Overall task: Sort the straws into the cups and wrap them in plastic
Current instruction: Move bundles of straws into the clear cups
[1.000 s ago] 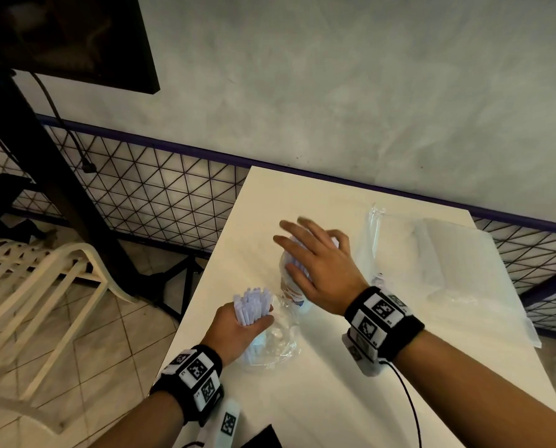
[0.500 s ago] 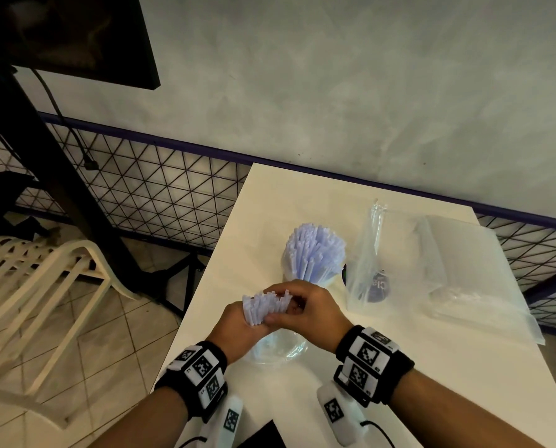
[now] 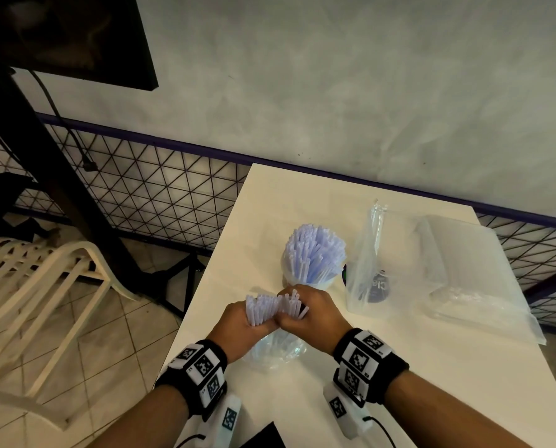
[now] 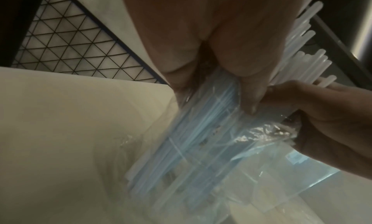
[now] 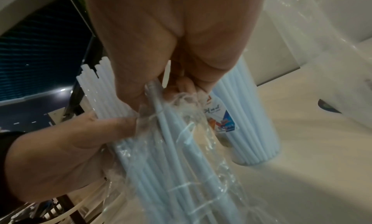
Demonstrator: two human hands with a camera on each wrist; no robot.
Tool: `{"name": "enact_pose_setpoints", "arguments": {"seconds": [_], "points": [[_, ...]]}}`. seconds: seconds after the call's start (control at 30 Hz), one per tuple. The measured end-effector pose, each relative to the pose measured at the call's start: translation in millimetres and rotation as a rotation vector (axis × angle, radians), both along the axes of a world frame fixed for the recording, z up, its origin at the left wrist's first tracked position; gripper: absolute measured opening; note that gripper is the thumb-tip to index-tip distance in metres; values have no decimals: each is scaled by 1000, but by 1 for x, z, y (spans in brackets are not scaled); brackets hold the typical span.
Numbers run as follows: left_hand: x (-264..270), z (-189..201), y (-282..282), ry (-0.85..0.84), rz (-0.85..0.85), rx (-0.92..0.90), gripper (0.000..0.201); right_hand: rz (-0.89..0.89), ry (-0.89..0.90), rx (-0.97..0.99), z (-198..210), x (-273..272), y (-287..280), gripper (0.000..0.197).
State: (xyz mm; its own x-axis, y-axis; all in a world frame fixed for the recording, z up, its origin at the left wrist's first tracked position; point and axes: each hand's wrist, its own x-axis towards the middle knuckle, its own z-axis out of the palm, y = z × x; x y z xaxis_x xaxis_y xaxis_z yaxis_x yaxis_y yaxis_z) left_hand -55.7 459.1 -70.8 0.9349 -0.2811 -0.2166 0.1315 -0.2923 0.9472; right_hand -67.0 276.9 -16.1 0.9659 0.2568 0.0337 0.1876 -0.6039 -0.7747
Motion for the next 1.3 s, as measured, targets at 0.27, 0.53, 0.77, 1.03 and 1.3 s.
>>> {"name": "enact_pose_setpoints", "arguments": {"seconds": [0.27, 0.53, 0.77, 1.03, 1.3], "points": [[0, 4, -1, -12, 17, 52, 9, 148, -38, -105, 8, 7, -8, 16], [-1, 6, -2, -6, 82, 35, 6, 199, -50, -218, -1, 7, -15, 17], [-1, 10, -2, 7, 116, 39, 12, 166, -89, -109, 50, 11, -17, 16], [-3, 16, -4, 19, 125, 32, 18, 46, -96, 10, 165, 40, -57, 5], [-5, 17, -5, 7, 133, 70, 20, 7, -107, -159, 158, 68, -67, 6]]}}
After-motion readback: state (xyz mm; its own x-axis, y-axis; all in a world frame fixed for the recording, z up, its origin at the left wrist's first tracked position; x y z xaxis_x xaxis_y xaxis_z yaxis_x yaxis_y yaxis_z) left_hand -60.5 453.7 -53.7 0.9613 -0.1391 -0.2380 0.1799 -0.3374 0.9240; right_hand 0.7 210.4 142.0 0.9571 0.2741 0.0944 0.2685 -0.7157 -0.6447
